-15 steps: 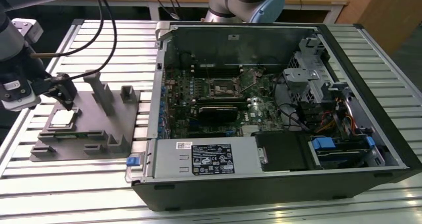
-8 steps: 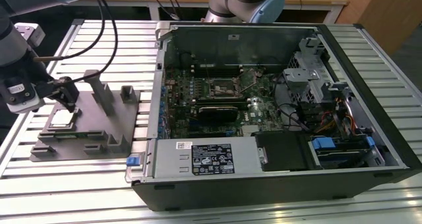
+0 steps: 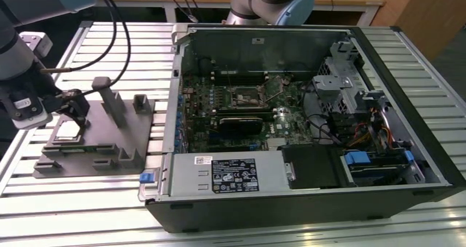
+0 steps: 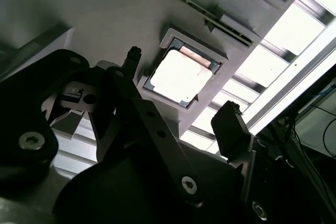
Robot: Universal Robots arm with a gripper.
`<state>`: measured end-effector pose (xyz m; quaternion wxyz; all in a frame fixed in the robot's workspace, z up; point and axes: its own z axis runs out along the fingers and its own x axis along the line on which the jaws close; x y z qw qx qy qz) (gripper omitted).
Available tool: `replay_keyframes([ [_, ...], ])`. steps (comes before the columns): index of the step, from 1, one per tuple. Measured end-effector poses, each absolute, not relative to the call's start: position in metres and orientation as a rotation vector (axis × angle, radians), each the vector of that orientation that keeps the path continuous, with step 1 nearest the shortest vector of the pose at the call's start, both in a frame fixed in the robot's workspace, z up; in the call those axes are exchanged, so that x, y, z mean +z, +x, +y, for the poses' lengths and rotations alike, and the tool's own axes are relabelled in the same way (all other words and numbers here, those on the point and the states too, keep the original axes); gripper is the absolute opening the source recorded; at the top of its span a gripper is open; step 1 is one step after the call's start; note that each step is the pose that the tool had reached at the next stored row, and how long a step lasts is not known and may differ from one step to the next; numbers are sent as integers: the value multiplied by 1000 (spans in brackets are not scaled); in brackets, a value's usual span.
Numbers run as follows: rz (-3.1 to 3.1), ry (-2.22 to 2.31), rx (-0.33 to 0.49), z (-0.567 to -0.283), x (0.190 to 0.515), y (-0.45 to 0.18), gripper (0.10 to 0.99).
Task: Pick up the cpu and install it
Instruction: 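Pick up the cpu and move it towards the insertion slot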
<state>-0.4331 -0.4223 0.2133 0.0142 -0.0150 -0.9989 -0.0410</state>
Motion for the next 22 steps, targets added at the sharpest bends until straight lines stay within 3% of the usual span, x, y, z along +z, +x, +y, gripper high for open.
replay_keyframes([
  [16, -3110, -47, -128, -418, 194, -439, 820],
  [18, -3110, -47, -127, -417, 192, -441, 808],
  [19, -3110, -47, -127, -417, 191, -442, 737],
  [22, -3110, -47, -128, -416, 189, -442, 737],
])
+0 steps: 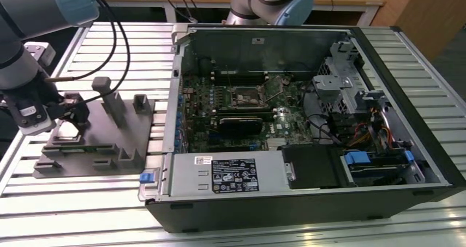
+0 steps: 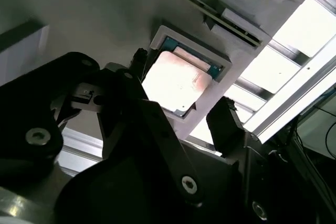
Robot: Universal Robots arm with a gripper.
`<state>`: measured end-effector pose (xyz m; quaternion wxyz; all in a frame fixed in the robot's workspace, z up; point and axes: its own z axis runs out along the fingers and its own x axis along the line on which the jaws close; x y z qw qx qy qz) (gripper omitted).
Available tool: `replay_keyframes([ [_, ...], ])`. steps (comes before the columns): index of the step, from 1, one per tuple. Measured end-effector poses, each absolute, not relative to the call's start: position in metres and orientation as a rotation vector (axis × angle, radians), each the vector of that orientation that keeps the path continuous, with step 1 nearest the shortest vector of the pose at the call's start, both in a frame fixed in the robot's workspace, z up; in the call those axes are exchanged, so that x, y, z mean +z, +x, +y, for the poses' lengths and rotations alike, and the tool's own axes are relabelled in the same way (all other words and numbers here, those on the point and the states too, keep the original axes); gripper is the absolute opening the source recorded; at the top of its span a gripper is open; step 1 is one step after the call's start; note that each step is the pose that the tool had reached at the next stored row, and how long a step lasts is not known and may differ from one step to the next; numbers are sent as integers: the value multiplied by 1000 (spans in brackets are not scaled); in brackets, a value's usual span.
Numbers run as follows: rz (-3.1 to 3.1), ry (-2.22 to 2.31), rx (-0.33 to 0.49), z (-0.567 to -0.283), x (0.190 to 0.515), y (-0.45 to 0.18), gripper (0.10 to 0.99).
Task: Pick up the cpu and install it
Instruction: 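Pick up the cpu and move it towards the insertion slot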
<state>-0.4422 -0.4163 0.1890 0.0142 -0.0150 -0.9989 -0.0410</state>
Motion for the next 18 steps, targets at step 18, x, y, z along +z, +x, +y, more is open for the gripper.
replay_keyframes([
  [18, -3114, -47, -107, -414, 183, -442, 553],
])
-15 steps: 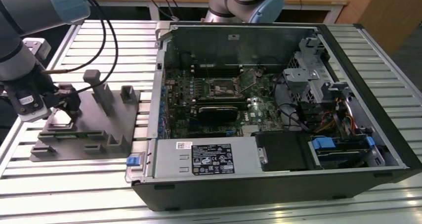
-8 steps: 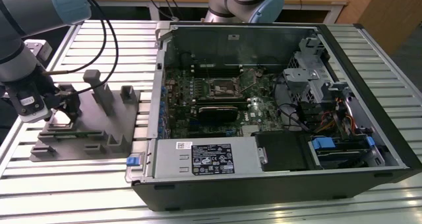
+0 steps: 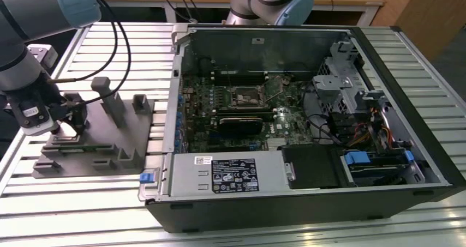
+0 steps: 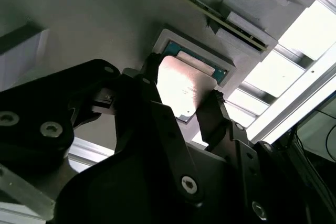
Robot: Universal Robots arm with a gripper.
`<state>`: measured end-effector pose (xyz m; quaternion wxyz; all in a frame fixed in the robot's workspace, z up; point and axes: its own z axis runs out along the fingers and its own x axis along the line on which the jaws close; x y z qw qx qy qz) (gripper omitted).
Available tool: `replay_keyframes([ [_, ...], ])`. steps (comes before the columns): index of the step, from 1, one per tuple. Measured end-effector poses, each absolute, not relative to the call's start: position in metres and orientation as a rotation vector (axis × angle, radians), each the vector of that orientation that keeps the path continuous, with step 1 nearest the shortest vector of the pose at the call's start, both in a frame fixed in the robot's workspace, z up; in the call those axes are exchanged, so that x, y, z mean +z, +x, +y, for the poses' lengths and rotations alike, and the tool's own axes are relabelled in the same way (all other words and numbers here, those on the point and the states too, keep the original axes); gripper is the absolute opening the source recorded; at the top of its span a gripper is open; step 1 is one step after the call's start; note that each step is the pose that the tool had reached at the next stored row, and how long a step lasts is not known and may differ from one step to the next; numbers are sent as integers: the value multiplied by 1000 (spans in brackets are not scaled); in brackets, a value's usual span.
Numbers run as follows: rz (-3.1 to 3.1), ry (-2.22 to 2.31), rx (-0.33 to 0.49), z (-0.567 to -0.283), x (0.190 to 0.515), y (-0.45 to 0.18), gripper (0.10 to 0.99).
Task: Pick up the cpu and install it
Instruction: 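Pick up the cpu and move it towards the insertion slot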
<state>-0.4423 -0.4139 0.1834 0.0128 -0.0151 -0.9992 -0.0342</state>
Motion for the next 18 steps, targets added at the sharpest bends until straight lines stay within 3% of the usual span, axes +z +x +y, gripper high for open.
replay_keyframes([
  [12, -3114, -48, -107, -413, 183, -442, 541],
  [14, -3115, -48, -107, -413, 183, -442, 553],
  [15, -3117, -48, -107, -413, 183, -442, 616],
  [18, -3123, -47, -107, -413, 185, -442, 616],
])
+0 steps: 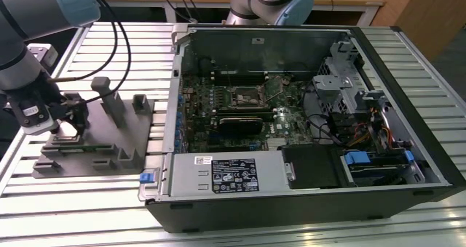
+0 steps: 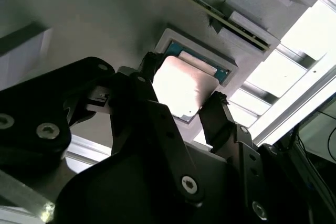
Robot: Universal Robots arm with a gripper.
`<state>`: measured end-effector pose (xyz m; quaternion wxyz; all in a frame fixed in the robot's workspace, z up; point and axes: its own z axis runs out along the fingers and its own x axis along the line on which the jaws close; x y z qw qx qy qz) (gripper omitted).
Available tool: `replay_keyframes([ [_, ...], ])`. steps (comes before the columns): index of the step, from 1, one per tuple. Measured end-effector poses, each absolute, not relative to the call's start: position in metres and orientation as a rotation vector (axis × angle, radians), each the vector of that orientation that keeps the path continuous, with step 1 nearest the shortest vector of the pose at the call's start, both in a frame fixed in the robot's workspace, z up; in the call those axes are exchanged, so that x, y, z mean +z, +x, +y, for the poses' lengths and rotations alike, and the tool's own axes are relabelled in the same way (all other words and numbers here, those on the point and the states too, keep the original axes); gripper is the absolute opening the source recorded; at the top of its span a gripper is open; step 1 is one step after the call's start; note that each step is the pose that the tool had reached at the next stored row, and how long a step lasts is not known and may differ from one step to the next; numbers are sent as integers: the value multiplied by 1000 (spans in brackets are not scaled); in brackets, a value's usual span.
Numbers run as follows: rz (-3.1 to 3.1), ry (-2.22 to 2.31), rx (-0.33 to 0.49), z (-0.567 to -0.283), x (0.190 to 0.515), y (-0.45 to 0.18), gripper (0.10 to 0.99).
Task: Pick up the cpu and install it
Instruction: 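Pick up the cpu and move it towards the insertion slot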
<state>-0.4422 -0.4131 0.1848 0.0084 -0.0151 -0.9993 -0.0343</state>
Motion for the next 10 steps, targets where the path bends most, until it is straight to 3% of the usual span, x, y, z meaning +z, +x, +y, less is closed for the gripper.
replay_keyframes([
  [10, -3129, -47, -108, -413, 185, -447, 616],
])
